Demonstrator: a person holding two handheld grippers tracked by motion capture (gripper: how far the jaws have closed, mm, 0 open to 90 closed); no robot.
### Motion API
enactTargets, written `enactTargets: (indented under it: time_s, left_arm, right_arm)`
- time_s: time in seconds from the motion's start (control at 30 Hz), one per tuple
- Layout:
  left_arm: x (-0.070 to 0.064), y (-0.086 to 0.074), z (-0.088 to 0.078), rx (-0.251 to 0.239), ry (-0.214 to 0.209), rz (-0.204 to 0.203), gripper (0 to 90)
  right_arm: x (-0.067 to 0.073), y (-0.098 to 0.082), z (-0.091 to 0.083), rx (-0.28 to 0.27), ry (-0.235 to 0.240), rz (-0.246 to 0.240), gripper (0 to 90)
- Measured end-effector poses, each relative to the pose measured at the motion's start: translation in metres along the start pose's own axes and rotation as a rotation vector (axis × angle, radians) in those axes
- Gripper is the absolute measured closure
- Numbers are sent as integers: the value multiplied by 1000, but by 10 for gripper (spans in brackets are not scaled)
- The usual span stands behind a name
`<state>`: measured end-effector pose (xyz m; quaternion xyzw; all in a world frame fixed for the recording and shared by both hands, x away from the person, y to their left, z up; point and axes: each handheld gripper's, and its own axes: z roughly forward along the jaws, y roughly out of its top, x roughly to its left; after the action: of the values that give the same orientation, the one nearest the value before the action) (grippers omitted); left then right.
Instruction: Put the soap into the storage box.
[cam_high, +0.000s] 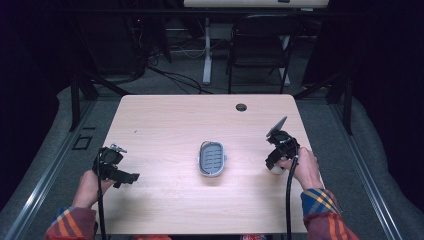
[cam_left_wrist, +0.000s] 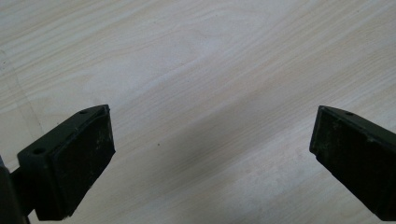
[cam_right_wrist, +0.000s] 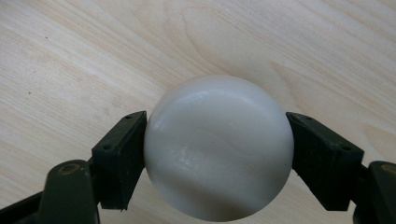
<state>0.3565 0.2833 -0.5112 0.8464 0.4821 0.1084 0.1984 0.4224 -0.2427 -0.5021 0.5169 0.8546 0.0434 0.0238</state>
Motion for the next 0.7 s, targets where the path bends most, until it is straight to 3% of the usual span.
enactTargets:
  time_s: [0.03,0.1,0.4,0.43,0.7]
  left_arm:
    - [0,0,0,0,0,0,0]
    - [0,0,0,0,0,0,0]
    - [0,0,0,0,0,0,0]
    - [0,0,0,0,0,-2,0]
    - [0,0,0,0,1,-1,0]
  right_arm:
    - [3,0,2,-26,6,18,234]
    - [5,2,2,-26,13,11,234]
    - [16,9,1,-22,19,-17,234]
    - [18,12,-1,1,11,-44,234]
    - [30,18,-2,-40,20,-49,234]
